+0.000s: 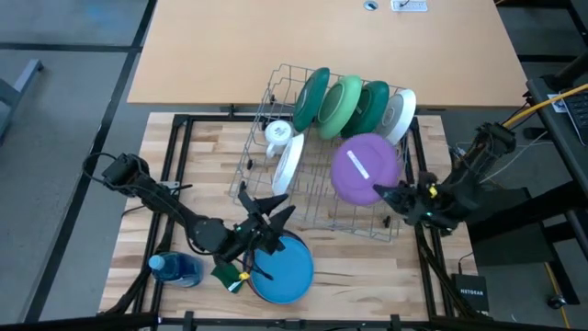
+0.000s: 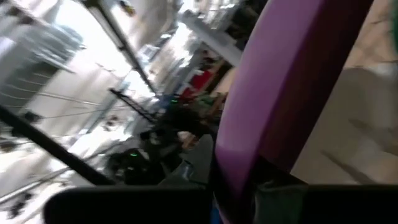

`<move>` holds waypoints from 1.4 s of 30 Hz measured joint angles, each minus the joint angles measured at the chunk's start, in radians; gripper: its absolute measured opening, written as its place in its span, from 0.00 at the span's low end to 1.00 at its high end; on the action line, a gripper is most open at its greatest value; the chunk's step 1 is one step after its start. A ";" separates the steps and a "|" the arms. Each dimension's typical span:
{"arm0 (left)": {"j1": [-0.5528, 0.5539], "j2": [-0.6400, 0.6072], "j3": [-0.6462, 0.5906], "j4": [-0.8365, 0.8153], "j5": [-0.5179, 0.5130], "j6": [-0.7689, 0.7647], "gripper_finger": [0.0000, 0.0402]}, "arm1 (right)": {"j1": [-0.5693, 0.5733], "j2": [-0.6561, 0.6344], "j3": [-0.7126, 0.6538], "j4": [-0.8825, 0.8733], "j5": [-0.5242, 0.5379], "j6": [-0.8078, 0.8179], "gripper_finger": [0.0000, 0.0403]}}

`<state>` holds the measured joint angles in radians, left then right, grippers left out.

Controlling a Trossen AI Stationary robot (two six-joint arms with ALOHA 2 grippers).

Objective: Sort dishes
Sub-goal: Put the purple plate in the dish rack

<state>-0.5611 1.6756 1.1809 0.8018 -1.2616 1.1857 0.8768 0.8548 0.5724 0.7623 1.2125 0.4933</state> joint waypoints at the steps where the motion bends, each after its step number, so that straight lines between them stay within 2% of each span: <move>1: 0.003 0.000 0.000 -0.002 -0.001 -0.014 0.45 | 0.035 -0.009 0.000 -0.012 0.052 -0.005 0.08; 5: 0.015 0.000 0.000 -0.004 -0.002 -0.059 0.45 | 0.169 -0.014 0.000 -0.032 0.251 -0.005 0.09; 7: 0.023 0.000 -0.001 -0.006 -0.003 -0.083 0.45 | 0.233 -0.014 0.001 -0.032 0.305 -0.005 0.07; 10: 0.031 0.000 -0.001 -0.006 -0.003 -0.113 0.45 | 0.302 -0.012 0.002 -0.027 0.309 -0.005 0.05; 16: 0.039 0.002 -0.001 -0.016 -0.003 -0.162 0.45 | 0.365 -0.013 0.002 0.003 0.314 0.018 0.07; 24: 0.038 0.002 -0.002 -0.141 -0.002 -0.280 0.45 | 0.393 -0.029 0.002 0.005 0.318 0.006 0.05; 27: 0.039 0.003 -0.002 -0.180 -0.003 -0.313 0.45 | 0.393 -0.067 0.002 0.000 0.318 -0.044 0.05; 30: 0.040 0.003 -0.002 -0.186 -0.003 -0.311 0.45 | 0.356 -0.106 0.002 -0.008 0.316 -0.116 0.06; 34: 0.052 0.003 -0.002 -0.190 -0.003 -0.321 0.45 | 0.242 -0.141 0.002 -0.020 0.294 -0.181 0.05; 37: 0.069 0.003 -0.002 -0.193 -0.002 -0.322 0.45 | 0.143 -0.145 0.004 -0.031 0.155 -0.187 0.05; 42: 0.104 0.003 -0.002 -0.194 -0.003 -0.323 0.45 | -0.017 -0.132 0.003 -0.159 -0.073 -0.112 0.05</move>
<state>-0.4572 1.6787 1.1790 0.6079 -1.2644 0.8631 0.8594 0.7232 0.5758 0.6035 1.1391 0.3814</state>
